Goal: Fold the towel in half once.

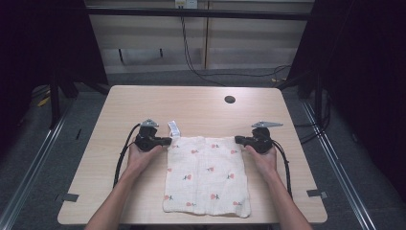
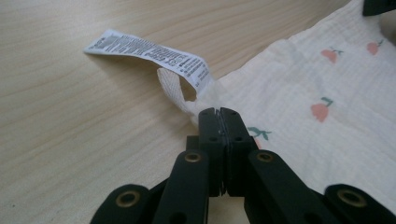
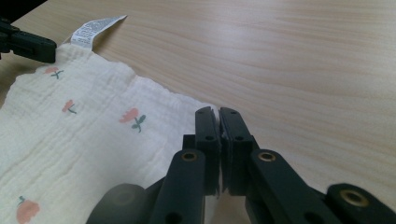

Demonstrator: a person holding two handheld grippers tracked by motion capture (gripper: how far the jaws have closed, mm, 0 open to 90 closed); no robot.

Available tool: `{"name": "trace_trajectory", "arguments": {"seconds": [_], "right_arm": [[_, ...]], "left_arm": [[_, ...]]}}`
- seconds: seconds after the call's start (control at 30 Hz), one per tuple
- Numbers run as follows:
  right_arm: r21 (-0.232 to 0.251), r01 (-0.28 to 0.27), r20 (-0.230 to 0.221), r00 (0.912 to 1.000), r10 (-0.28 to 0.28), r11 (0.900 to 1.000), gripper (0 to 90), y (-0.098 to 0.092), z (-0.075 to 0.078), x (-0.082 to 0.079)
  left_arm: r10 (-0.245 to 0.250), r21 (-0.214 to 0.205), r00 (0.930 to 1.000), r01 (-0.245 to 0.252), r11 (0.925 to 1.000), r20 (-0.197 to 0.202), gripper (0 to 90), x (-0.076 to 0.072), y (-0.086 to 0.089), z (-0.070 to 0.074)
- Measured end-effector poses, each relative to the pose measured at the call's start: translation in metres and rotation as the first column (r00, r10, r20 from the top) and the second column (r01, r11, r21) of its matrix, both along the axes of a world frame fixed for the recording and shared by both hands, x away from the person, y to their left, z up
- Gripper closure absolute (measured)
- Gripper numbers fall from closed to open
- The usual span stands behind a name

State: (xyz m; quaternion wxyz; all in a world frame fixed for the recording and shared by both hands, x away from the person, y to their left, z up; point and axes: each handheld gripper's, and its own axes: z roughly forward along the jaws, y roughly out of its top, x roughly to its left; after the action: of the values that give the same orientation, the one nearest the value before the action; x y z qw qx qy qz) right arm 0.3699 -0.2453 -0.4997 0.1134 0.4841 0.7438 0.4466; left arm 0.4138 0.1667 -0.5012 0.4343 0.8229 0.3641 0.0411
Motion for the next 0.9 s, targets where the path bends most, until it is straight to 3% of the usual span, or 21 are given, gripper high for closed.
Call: {"name": "trace_trajectory", "arguments": {"seconds": [0.2, 0.9], "right_arm": [[0.011, -0.008, 0.024, 0.9997, 0.008, 0.9999, 87.0, 0.001, 0.009, -0.002], [0.025, 0.004, 0.092, 0.9957, -0.007, 0.9997, 87.0, -0.007, 0.052, 0.004]], "left_arm": [[-0.002, -0.026, 0.9999, 0.002, 0.9996, 0.01, 88.9, -0.004, 0.002, 0.009], [0.019, -0.077, 0.9934, -0.01, 0.997, 0.113, 88.8, -0.001, 0.004, 0.054]]}}
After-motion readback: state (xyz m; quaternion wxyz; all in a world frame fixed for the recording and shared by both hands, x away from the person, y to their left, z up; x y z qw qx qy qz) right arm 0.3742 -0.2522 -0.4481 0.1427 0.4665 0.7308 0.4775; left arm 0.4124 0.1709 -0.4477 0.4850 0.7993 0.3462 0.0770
